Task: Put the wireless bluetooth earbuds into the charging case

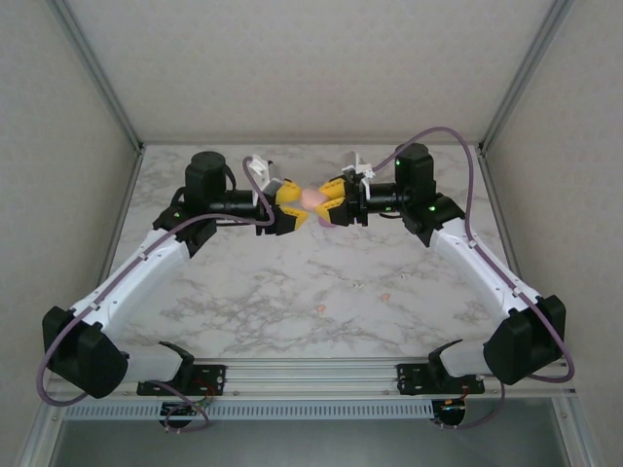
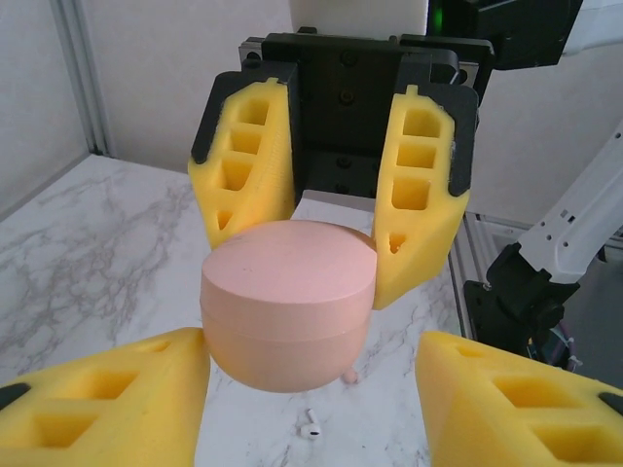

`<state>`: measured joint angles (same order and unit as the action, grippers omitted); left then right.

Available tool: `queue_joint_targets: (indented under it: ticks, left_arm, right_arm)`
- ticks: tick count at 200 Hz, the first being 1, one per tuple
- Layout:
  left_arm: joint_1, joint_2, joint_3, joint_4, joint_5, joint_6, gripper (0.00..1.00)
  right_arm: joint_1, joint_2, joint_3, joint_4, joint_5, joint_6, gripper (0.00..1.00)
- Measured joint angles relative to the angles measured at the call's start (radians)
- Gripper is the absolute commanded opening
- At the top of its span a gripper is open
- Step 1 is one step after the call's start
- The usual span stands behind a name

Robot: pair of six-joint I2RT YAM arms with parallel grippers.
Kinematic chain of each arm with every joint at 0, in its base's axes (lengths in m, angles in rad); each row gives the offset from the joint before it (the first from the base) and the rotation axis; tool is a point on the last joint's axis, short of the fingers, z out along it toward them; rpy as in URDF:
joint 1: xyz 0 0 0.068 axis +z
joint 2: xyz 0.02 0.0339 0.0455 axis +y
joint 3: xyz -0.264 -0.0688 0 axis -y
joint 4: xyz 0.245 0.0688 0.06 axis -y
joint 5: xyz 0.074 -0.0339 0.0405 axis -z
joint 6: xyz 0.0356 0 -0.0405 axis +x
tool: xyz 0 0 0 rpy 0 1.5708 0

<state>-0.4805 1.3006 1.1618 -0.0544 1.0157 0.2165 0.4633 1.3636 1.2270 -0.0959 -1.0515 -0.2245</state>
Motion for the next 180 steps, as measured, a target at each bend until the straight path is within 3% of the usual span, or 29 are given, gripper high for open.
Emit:
queue_joint_targets:
  ticks: [180]
  left_arm:
    - [-0.010,0.048,0.075,-0.096,0.022,0.039,0.47]
  right_arm:
    - [0.013,0.000,0.000,0.051,0.001,0.004,0.31]
